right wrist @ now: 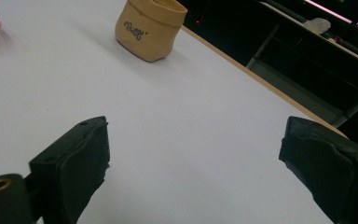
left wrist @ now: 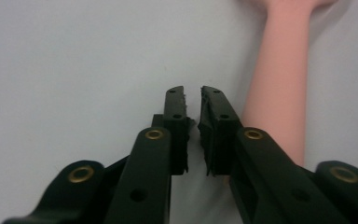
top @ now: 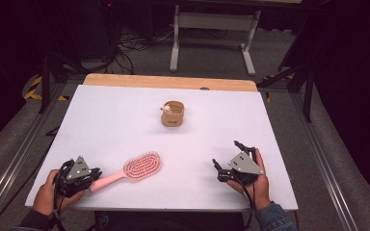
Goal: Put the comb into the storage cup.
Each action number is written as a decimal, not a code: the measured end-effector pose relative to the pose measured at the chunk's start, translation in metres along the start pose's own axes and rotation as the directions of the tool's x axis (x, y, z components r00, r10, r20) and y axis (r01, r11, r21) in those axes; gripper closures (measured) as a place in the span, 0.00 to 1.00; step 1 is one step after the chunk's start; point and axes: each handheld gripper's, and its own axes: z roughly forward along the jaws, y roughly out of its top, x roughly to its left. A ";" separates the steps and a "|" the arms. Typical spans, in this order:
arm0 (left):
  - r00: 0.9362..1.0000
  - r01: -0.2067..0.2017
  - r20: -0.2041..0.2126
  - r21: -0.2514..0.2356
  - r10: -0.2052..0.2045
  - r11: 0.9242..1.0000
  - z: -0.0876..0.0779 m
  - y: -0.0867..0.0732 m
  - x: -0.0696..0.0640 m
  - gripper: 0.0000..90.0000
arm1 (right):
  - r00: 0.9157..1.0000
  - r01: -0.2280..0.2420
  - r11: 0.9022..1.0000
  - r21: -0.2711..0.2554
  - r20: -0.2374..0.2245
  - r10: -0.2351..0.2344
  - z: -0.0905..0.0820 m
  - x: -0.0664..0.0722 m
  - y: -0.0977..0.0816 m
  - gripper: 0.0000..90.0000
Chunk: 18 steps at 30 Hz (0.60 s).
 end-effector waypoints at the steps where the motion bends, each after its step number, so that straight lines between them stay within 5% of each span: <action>1: 1.000 0.002 0.001 -0.012 -0.002 1.000 -0.003 0.001 0.002 0.89 | 1.000 0.000 1.000 0.000 0.000 0.000 0.000 0.000 0.000 0.09; 5: 1.000 0.001 0.003 -0.077 -0.001 0.997 -0.018 0.007 0.007 0.80 | 1.000 -0.001 1.000 0.003 0.000 0.001 0.000 0.000 0.000 0.09; 9: 0.999 -0.034 0.016 -0.076 0.036 0.997 -0.021 0.016 0.004 0.65 | 1.000 -0.005 1.000 0.004 -0.001 0.005 0.001 0.000 0.000 0.09; 14: 0.997 -0.066 0.041 -0.007 0.067 0.998 -0.017 0.031 0.003 0.44 | 1.000 -0.002 1.000 0.009 -0.004 0.002 0.002 0.001 0.000 0.09; 18: 0.994 -0.072 0.093 0.069 0.065 0.995 -0.004 0.044 0.002 0.15 | 1.000 -0.001 1.000 0.011 -0.006 0.001 0.002 0.001 -0.001 0.09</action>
